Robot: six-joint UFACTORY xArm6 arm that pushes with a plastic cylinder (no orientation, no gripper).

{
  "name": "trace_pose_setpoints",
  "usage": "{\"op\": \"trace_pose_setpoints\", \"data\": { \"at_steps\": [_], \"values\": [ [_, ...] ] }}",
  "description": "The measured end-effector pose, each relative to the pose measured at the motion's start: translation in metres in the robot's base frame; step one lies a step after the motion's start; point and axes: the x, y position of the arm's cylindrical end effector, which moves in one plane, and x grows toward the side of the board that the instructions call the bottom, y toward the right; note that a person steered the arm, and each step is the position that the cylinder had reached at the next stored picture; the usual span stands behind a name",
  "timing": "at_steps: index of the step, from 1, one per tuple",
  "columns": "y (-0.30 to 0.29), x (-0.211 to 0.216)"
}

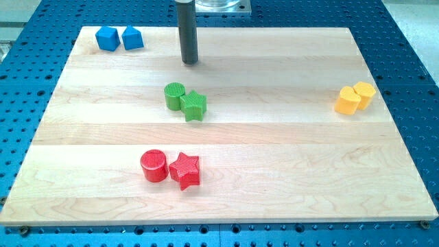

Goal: Push the red blocks to the left center

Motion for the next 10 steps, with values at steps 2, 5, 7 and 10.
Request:
{"op": "trace_pose_setpoints", "data": {
  "at_steps": [2,5,7,10],
  "values": [
    [0.006,0.038],
    [0.083,0.073],
    [0.116,0.154],
    [0.116,0.191]
  ]
}}
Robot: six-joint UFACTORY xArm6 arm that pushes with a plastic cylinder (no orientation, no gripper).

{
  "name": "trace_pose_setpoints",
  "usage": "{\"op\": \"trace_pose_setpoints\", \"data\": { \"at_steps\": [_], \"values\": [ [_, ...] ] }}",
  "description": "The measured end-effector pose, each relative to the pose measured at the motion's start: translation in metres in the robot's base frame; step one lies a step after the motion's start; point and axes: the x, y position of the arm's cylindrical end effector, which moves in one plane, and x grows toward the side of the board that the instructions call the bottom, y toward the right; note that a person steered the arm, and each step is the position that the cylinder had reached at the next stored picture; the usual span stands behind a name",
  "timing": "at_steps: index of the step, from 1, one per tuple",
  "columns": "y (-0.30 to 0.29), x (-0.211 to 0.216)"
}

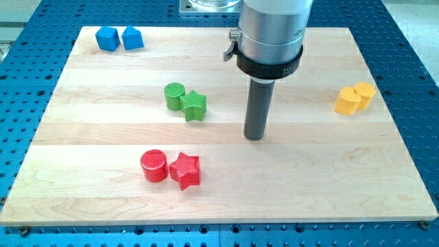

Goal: Push the red blocks to the left center

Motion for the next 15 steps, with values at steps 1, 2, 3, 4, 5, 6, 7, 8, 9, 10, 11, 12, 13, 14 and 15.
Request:
{"op": "trace_pose_setpoints", "data": {
  "at_steps": [1,2,3,4,5,6,7,8,9,10,11,12,13,14,15],
  "values": [
    [0.000,0.004],
    [0.000,0.008],
    [-0.001,0.014],
    [-0.002,0.018],
    [-0.007,0.020],
    [-0.028,0.028],
    [-0.035,0.053],
    [-0.061,0.078],
    [-0.095,0.095],
    [-0.173,0.087],
    [-0.234,0.070],
    [-0.277,0.063],
    [-0.249,0.119],
    [-0.191,0.102],
    [-0.208,0.076]
  ]
}}
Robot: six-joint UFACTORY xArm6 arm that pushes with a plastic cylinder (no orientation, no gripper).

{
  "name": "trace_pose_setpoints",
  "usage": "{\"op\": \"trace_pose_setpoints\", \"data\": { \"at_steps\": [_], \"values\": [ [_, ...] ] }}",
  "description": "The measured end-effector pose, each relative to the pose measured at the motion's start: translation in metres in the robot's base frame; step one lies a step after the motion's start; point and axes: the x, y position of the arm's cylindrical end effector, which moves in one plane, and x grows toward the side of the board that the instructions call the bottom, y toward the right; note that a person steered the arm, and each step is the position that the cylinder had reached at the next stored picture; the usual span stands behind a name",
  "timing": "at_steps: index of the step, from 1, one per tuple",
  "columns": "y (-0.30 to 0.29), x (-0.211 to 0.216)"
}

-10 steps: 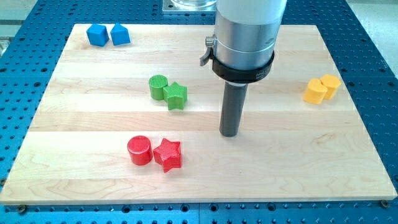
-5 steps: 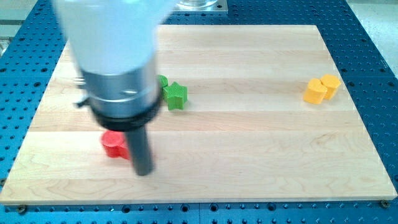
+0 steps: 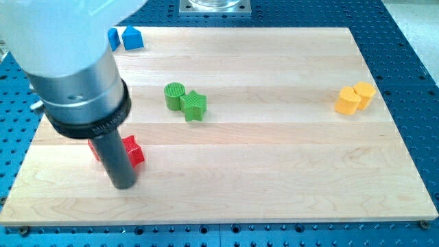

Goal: Push the red blocks to the left center

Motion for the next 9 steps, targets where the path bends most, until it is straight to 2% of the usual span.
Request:
{"op": "trace_pose_setpoints", "data": {
  "at_steps": [1,2,3,4,5,6,8,9],
  "values": [
    [-0.038,-0.017],
    [-0.048,-0.032],
    [-0.041,0.012],
    [0.064,0.006],
    [0.049,-0.035],
    [0.004,-0.057],
    [0.033,0.015],
    [-0.020,0.014]
  ]
}}
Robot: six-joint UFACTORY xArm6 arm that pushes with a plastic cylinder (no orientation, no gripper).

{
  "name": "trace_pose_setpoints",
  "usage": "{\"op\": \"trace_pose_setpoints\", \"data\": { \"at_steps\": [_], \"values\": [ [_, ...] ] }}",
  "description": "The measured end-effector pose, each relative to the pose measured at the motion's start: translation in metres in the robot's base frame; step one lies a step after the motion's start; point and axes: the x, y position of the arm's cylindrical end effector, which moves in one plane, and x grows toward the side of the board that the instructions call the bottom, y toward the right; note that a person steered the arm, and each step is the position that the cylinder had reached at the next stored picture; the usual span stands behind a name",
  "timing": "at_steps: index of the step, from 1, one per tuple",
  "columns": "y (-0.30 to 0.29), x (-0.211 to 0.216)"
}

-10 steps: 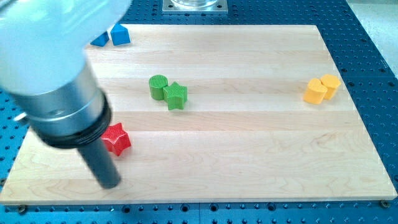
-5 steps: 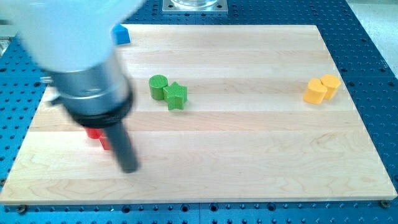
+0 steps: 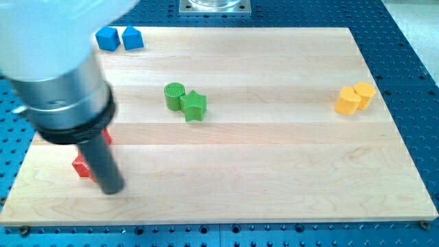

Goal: Push the red blocks to the left center

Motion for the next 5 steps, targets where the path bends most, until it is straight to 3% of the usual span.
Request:
{"op": "trace_pose_setpoints", "data": {
  "at_steps": [1,3,4,5],
  "values": [
    [-0.037,-0.021],
    [-0.037,-0.099],
    [0.008,-0.088],
    [0.033,-0.131]
  ]
}}
